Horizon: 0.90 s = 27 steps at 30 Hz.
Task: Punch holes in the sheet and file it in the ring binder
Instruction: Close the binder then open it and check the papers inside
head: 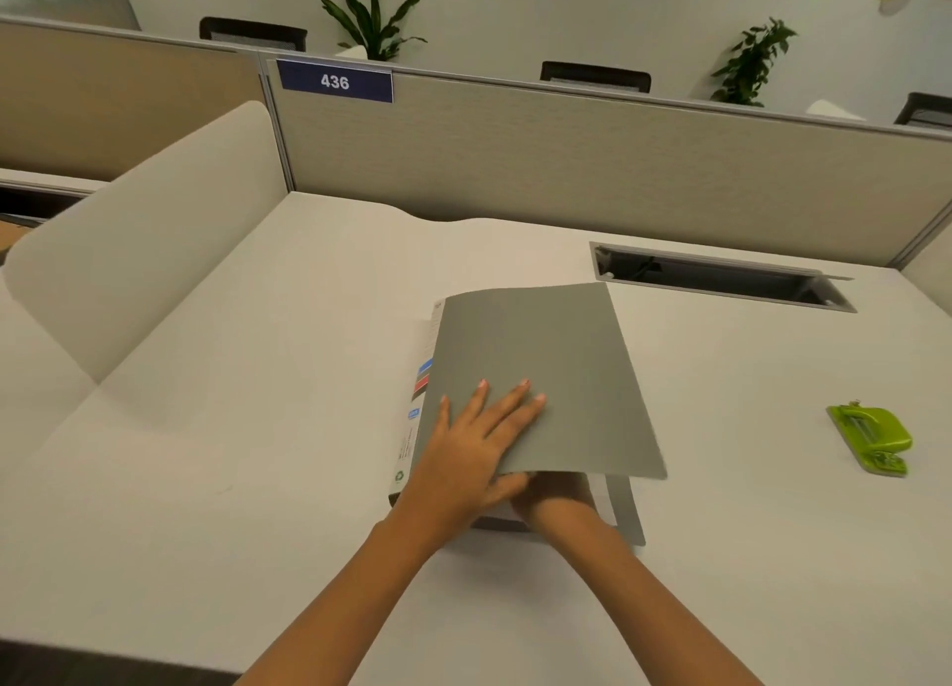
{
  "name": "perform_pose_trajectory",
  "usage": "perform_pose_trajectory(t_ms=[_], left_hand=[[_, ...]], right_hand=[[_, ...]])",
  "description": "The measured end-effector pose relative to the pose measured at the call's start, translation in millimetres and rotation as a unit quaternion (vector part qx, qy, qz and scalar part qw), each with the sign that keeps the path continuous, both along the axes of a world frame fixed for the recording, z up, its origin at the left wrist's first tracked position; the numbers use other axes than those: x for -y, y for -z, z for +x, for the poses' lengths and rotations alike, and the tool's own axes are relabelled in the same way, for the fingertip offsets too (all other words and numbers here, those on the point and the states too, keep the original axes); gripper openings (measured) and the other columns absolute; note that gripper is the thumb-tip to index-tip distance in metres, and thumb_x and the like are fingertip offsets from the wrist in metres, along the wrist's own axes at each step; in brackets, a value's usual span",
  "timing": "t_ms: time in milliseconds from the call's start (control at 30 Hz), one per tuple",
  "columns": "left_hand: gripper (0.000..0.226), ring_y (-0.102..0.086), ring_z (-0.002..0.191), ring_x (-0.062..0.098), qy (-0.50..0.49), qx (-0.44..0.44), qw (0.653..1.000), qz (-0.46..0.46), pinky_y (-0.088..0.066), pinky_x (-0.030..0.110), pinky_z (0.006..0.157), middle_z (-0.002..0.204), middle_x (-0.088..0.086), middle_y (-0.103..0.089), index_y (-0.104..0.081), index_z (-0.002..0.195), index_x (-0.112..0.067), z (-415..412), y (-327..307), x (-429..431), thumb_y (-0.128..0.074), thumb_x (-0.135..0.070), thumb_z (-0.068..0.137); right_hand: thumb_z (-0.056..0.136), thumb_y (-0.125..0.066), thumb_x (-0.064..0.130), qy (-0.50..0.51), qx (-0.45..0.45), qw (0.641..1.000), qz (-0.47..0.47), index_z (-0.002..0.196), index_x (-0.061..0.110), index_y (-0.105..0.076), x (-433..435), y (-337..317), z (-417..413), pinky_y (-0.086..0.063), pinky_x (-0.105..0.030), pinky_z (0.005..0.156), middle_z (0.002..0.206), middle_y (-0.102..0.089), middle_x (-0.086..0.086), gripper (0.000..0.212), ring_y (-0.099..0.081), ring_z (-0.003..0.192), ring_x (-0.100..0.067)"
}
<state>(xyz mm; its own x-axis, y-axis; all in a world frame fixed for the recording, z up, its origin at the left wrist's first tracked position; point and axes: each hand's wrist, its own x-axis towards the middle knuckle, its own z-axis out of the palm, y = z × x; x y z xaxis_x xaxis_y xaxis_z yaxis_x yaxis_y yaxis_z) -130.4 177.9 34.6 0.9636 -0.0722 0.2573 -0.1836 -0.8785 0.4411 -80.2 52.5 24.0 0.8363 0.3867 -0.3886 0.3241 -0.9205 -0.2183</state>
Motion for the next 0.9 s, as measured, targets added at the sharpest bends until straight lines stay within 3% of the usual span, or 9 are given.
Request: perform_pose_trajectory(t_ms=[133,233,333,433,533,600,667,767,900], left_hand=[[0.062,-0.009,0.148,0.015,-0.029,0.057,0.982,-0.176,-0.021,0.052,0.117,0.156,-0.027,-0.011,-0.009,0.148,-0.048,-7,-4,-14,-0.037,-0.044,0.092],[0.056,-0.031,0.142,0.013,-0.064,0.123,0.956,-0.260,-0.037,0.040,0.111,0.154,-0.018,-0.028,-0.021,0.150,-0.034,-15,-8,-24,-0.039,-0.041,0.097],[0.060,-0.038,0.137,0.006,-0.084,0.161,0.940,-0.288,-0.037,0.023,0.109,0.151,-0.008,-0.037,-0.031,0.148,-0.017,-24,-9,-30,-0.031,-0.051,0.098],[0.059,-0.045,0.132,0.009,-0.107,0.199,0.923,-0.313,-0.040,0.021,0.106,0.146,0.001,-0.046,-0.039,0.143,-0.011,-34,-3,-33,-0.029,-0.048,0.099],[0.066,-0.061,0.081,0.013,-0.217,0.225,0.879,-0.360,-0.052,0.022,0.066,0.092,0.021,-0.064,-0.060,0.112,-0.001,-42,-2,-34,-0.028,-0.056,0.095],[0.053,-0.041,0.052,0.008,-0.299,0.228,0.837,-0.398,-0.033,0.017,0.048,0.062,0.006,-0.045,-0.055,0.080,-0.011,-44,1,-40,-0.029,-0.056,0.092],[0.046,-0.028,0.053,0.007,-0.359,0.216,0.804,-0.422,-0.027,0.022,0.050,0.060,0.004,-0.032,-0.039,0.069,-0.013,-46,5,-48,-0.028,-0.050,0.093],[0.042,-0.034,0.057,0.013,-0.427,0.193,0.756,-0.456,-0.031,0.019,0.056,0.061,0.001,-0.034,-0.038,0.068,-0.019,-49,6,-60,-0.027,-0.038,0.103],[0.042,-0.054,0.085,0.011,-0.475,0.162,0.701,-0.507,-0.041,0.019,0.078,0.098,-0.003,-0.059,-0.056,0.113,-0.014,-55,7,-72,-0.023,-0.039,0.103]], right_hand=[[0.100,-0.040,0.036,-0.018,0.088,0.995,0.051,0.144,0.019,-0.035,-7,-1,9,-0.049,-0.030,0.084,0.119,-0.067,-0.008,0.048,-0.065,0.102,-0.027],[0.100,-0.041,0.033,-0.026,0.101,0.993,0.050,0.151,0.027,-0.017,-2,2,5,-0.044,-0.025,0.072,0.108,-0.068,-0.006,0.057,-0.058,0.079,-0.021],[0.100,-0.040,0.029,-0.006,0.119,0.991,0.059,0.146,0.024,-0.030,-5,5,0,-0.040,-0.024,0.068,0.105,-0.067,-0.005,0.047,-0.050,0.075,-0.019],[0.100,-0.038,0.029,0.031,0.161,0.983,0.086,0.138,0.023,-0.042,-2,13,-6,-0.032,-0.026,0.062,0.101,-0.066,-0.003,0.038,-0.047,0.074,-0.019],[0.100,-0.038,0.033,0.051,0.169,0.977,0.116,0.140,0.026,-0.041,-1,18,-15,-0.042,-0.028,0.070,0.112,-0.066,0.000,0.041,-0.060,0.096,-0.020],[0.100,-0.039,0.034,0.057,0.174,0.974,0.131,0.142,0.026,-0.040,-1,22,-19,-0.047,-0.029,0.080,0.120,-0.064,0.001,0.043,-0.060,0.107,-0.020],[0.099,-0.043,0.033,0.059,0.187,0.970,0.141,0.142,0.024,-0.042,0,24,-21,-0.048,-0.030,0.083,0.121,-0.065,0.000,0.044,-0.062,0.106,-0.022],[0.098,-0.046,0.032,0.060,0.206,0.967,0.141,0.141,0.023,-0.047,-2,26,-20,-0.050,-0.032,0.080,0.113,-0.069,-0.002,0.043,-0.064,0.100,-0.024],[0.100,-0.039,0.031,0.063,0.191,0.971,0.130,0.144,0.026,-0.039,-2,28,-19,-0.049,-0.030,0.084,0.121,-0.065,0.003,0.044,-0.061,0.108,-0.019]])
